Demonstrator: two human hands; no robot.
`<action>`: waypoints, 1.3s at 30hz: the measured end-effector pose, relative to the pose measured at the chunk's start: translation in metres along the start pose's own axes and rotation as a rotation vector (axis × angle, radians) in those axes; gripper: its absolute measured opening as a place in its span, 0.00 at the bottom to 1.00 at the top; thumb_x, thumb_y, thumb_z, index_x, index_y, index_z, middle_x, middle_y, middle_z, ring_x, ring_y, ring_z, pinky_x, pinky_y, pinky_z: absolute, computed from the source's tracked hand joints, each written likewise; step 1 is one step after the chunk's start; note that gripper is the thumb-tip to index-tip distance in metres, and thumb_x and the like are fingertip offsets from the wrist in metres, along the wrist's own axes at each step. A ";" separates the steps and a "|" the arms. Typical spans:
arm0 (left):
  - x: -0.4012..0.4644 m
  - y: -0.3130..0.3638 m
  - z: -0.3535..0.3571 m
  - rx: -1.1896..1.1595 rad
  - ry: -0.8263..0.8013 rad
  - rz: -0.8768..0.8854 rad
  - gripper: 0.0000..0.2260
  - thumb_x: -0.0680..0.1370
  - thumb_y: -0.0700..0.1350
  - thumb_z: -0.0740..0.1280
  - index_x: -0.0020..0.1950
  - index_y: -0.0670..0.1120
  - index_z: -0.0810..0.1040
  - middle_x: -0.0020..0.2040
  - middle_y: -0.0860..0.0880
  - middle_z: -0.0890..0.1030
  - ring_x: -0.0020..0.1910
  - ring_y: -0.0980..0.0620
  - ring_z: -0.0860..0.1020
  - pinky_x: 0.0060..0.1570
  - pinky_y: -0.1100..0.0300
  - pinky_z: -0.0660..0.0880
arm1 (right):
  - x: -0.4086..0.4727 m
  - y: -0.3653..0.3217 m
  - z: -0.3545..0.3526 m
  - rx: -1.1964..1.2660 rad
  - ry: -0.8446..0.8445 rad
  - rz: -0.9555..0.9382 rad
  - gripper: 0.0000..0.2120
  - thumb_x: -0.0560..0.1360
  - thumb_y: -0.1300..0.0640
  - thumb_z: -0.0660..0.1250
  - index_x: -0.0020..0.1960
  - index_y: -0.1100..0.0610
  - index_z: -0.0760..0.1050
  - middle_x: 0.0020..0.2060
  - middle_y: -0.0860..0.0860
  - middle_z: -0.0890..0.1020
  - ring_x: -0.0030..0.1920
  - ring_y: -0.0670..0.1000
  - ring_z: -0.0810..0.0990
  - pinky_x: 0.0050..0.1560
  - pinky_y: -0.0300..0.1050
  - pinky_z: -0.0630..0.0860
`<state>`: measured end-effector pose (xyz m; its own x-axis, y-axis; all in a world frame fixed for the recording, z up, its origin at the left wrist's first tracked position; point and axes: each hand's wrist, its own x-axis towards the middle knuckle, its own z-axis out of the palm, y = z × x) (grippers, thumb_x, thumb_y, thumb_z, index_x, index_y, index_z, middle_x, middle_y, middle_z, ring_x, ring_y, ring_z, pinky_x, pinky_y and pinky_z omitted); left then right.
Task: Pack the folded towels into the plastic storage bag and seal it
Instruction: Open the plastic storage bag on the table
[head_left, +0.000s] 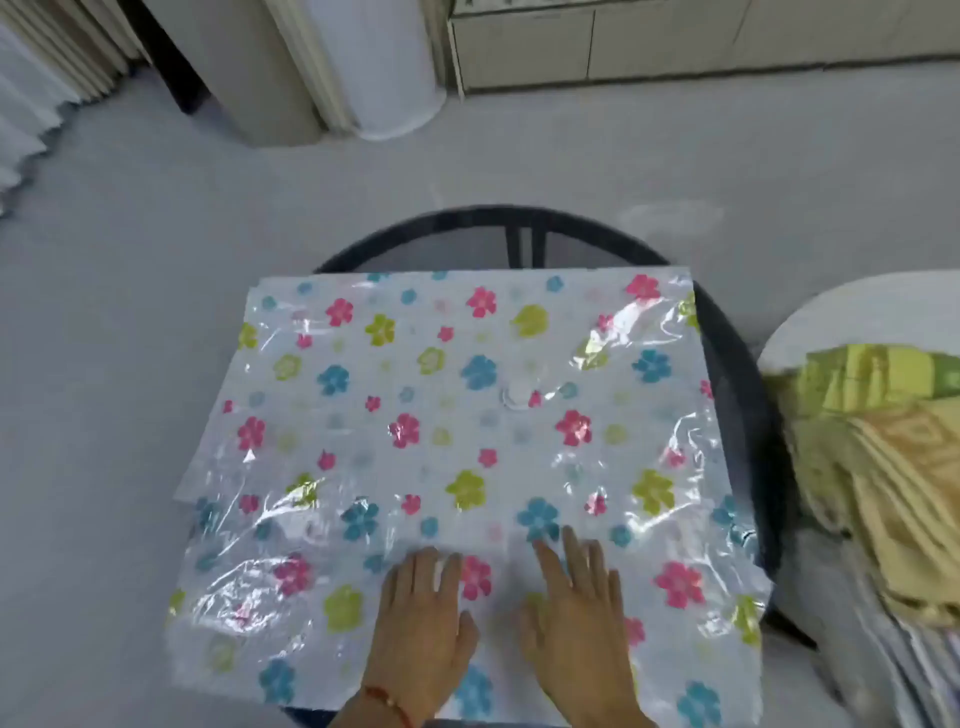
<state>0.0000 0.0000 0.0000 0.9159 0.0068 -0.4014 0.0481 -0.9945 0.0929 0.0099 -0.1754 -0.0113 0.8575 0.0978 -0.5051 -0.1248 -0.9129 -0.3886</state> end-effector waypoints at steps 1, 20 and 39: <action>0.006 -0.005 0.020 0.031 -0.025 0.071 0.26 0.72 0.52 0.62 0.69 0.46 0.74 0.63 0.42 0.75 0.64 0.38 0.74 0.65 0.40 0.70 | 0.006 0.006 0.017 -0.027 0.073 -0.048 0.34 0.76 0.48 0.65 0.81 0.49 0.66 0.82 0.58 0.62 0.80 0.69 0.60 0.77 0.69 0.61; 0.021 -0.046 0.111 -0.055 0.492 0.378 0.23 0.78 0.50 0.56 0.73 0.46 0.68 0.66 0.44 0.69 0.65 0.42 0.68 0.66 0.46 0.61 | 0.010 0.031 0.101 -0.226 0.472 -0.272 0.32 0.78 0.42 0.55 0.78 0.55 0.68 0.81 0.65 0.61 0.81 0.71 0.51 0.75 0.79 0.47; -0.039 -0.075 0.092 -0.073 0.229 0.821 0.15 0.75 0.55 0.71 0.56 0.48 0.80 0.53 0.51 0.79 0.52 0.52 0.74 0.59 0.55 0.69 | -0.048 0.023 0.107 -0.029 0.300 -0.471 0.15 0.72 0.42 0.78 0.57 0.44 0.85 0.60 0.44 0.81 0.63 0.48 0.76 0.67 0.49 0.72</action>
<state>-0.0759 0.0648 -0.0752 0.7293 -0.6841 0.0120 -0.6473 -0.6843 0.3358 -0.0875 -0.1585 -0.0790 0.9222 0.3847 -0.0385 0.3166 -0.8086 -0.4959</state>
